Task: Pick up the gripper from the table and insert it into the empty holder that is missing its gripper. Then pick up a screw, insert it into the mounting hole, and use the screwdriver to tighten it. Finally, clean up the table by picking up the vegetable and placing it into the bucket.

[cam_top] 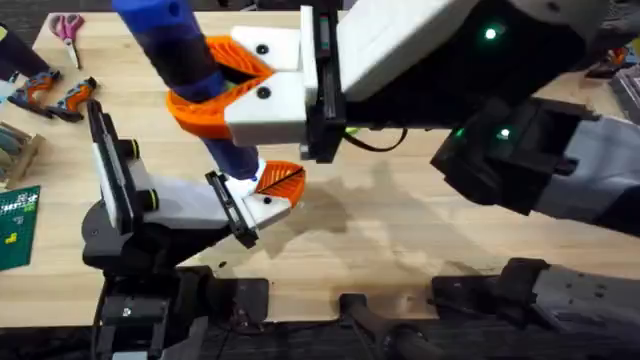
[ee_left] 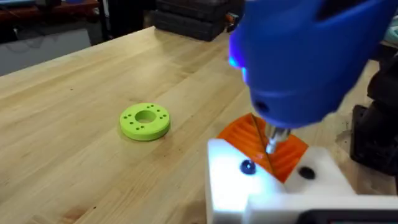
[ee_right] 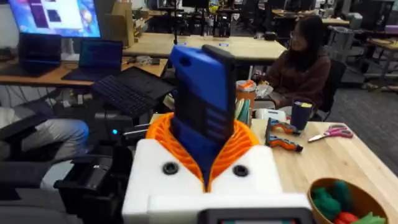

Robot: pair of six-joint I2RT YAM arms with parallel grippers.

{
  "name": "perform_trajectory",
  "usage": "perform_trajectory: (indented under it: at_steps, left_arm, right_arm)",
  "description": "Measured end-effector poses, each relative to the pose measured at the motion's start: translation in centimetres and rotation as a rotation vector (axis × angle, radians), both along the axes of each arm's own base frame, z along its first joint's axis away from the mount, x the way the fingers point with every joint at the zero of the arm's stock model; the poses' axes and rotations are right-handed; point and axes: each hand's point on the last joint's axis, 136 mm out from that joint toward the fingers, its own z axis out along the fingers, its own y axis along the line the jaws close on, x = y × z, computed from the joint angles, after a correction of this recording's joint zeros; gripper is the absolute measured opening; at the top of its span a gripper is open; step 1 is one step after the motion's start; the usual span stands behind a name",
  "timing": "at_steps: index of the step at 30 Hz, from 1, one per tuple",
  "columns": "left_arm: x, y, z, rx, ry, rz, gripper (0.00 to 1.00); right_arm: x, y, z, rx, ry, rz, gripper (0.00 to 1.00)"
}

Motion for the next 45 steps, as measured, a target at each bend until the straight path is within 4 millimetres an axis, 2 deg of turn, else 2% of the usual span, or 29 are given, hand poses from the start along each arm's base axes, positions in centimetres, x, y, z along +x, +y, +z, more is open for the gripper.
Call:
perform_trajectory:
  at_steps: [12,45]
  left_arm:
    - [0.0,0.0,0.0,0.0,0.0,0.0,0.009]
    - [0.0,0.0,0.0,0.0,0.0,0.0,0.009]
  right_arm:
    - [0.3,0.6,-1.1,-0.022,-0.038,-0.004,0.026]
    - [0.5,0.5,-1.2,-0.023,-0.033,-0.01,0.026]
